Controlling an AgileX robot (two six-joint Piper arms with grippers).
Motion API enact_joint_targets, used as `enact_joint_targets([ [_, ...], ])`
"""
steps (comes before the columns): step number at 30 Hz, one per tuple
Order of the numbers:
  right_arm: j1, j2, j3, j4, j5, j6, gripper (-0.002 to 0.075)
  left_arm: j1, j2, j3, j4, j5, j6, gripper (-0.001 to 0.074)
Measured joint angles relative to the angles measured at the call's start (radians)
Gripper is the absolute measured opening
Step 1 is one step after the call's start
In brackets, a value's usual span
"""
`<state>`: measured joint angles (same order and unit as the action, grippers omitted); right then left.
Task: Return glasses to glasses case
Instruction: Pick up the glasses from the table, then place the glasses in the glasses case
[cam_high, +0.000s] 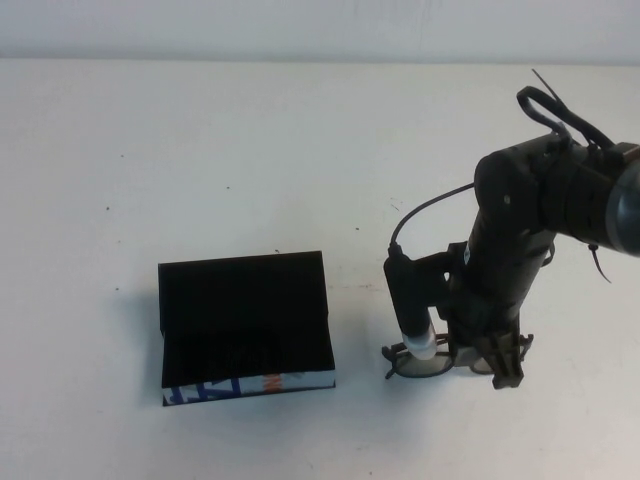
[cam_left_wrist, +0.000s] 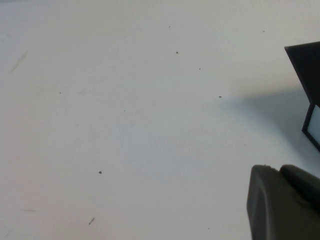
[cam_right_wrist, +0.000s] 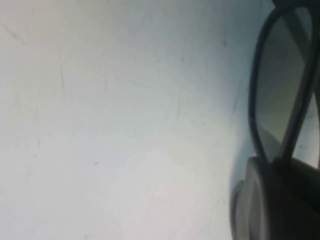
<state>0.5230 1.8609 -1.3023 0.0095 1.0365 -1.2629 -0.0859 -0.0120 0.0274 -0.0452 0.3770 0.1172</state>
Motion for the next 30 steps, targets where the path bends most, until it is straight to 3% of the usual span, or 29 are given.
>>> enact_joint_targets([
  [8,0.021,-0.098,-0.076,-0.01,0.136,0.145,0.0004,0.0,0.0,0.0,0.0,0.0,0.0,-0.0001],
  [14,0.14,-0.124,-0.219,-0.004,0.179,0.183,0.0004,0.0,0.0,0.0,0.0,0.0,0.0,-0.0001],
  [19,0.242,-0.027,-0.346,0.016,0.187,0.216,0.0004,0.0,0.0,0.0,0.0,0.0,0.0,-0.0001],
  [30,0.331,0.215,-0.58,0.052,0.187,0.227,0.0004,0.0,0.0,0.0,0.0,0.0,0.0,-0.0001],
])
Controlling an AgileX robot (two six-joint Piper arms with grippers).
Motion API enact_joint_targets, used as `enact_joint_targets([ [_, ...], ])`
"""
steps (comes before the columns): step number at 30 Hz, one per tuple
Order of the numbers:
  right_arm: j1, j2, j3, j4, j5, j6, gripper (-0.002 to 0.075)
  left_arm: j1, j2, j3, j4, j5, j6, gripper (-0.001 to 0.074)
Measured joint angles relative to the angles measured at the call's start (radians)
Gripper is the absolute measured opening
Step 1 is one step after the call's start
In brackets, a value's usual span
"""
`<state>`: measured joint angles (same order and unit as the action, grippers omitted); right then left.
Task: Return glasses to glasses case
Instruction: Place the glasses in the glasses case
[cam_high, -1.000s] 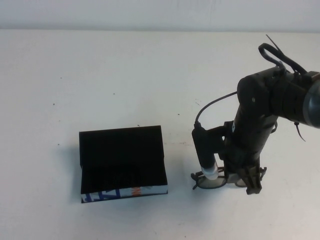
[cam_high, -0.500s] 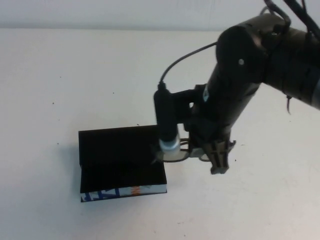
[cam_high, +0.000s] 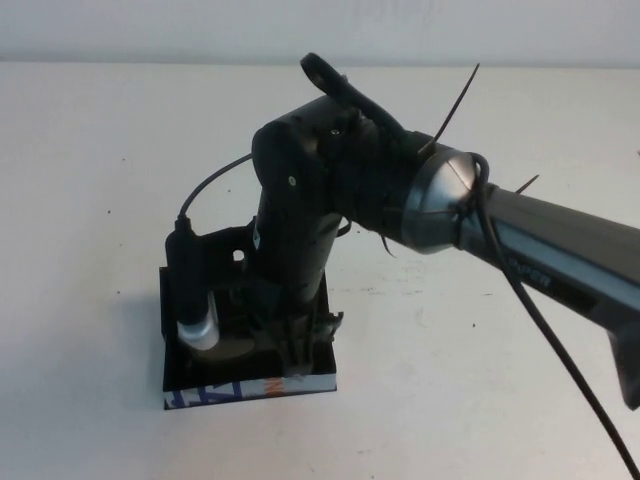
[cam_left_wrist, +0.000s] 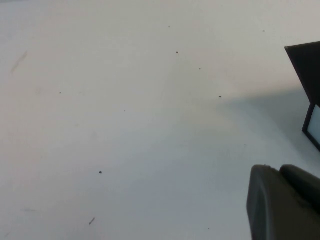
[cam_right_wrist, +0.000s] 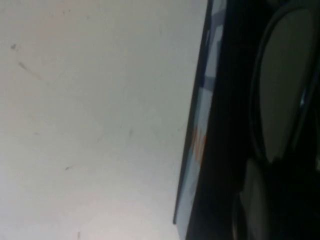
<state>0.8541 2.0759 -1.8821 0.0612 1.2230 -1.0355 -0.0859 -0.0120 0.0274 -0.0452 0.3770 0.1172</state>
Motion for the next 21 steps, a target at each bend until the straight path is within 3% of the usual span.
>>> enact_joint_targets([
  [21,0.014,0.086,-0.084,0.015,0.002,0.02,0.0003,0.0,0.0,0.0,0.0,0.0,0.0,-0.0001],
])
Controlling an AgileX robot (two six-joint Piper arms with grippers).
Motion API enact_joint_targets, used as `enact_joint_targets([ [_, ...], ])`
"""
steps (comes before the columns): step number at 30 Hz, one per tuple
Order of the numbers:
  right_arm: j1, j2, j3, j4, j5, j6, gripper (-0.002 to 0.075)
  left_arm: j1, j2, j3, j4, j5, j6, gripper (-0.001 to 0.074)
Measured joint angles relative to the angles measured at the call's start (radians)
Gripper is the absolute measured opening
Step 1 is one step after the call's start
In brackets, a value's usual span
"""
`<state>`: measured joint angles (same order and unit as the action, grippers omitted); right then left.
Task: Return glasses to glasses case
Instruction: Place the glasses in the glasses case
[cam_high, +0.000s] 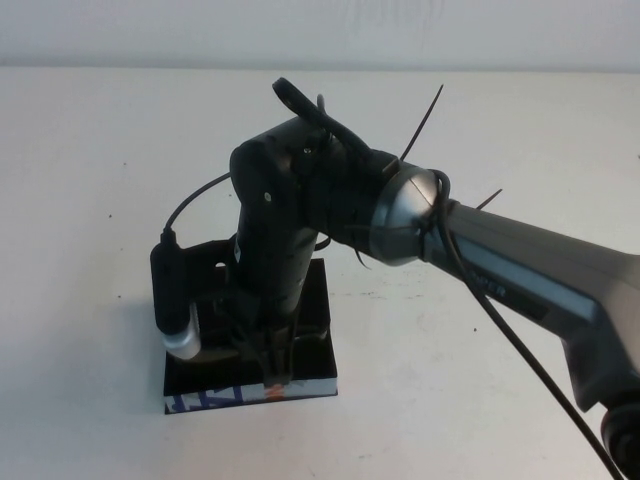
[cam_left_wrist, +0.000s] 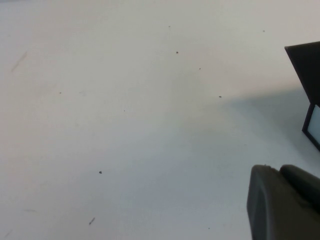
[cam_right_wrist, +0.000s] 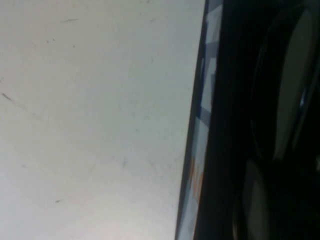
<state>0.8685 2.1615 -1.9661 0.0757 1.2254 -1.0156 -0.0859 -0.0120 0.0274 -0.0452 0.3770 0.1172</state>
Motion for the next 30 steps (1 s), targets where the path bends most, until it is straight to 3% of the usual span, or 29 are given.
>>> enact_joint_targets([
  [30,0.015,0.048,0.0,0.001,0.0,0.022,0.0003,0.0,0.0,0.0,0.0,0.001,0.0,-0.0001],
])
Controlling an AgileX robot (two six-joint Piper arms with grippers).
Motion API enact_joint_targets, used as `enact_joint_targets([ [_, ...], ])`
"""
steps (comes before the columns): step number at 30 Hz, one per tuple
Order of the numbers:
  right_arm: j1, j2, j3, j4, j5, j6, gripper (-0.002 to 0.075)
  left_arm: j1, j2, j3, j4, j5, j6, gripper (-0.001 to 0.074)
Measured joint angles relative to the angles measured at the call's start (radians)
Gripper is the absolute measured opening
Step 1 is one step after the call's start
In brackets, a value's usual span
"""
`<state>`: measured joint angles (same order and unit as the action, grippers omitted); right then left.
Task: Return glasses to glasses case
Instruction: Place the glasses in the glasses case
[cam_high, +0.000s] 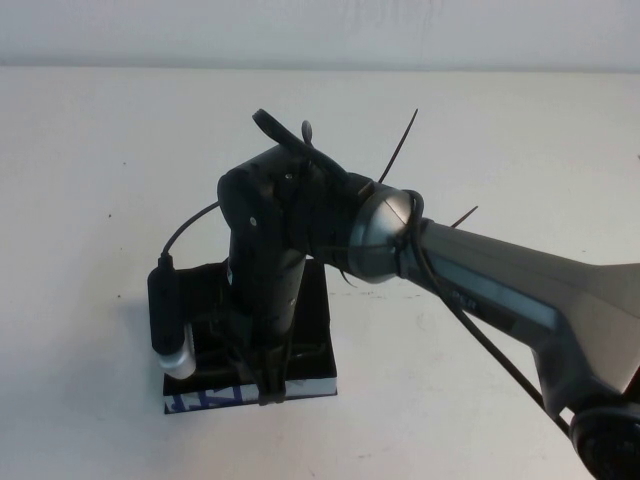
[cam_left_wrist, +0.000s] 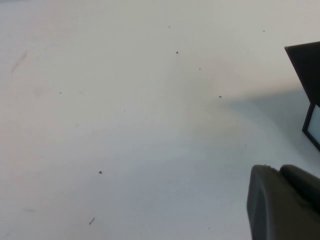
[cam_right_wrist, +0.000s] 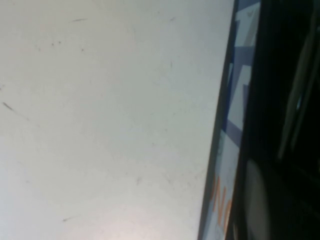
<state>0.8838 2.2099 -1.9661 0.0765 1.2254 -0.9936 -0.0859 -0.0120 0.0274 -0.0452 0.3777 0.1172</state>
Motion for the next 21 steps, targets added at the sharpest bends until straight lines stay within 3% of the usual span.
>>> enact_joint_targets([
  [11,0.0,0.006,0.0,0.0,0.0,0.0,0.0015,0.0,0.0,0.0,0.0,0.0,0.0,-0.0001],
  [21,0.0,0.006,-0.023,-0.021,0.0,0.025,0.018,0.0,0.0,0.0,0.0,0.0,0.0,-0.0001],
])
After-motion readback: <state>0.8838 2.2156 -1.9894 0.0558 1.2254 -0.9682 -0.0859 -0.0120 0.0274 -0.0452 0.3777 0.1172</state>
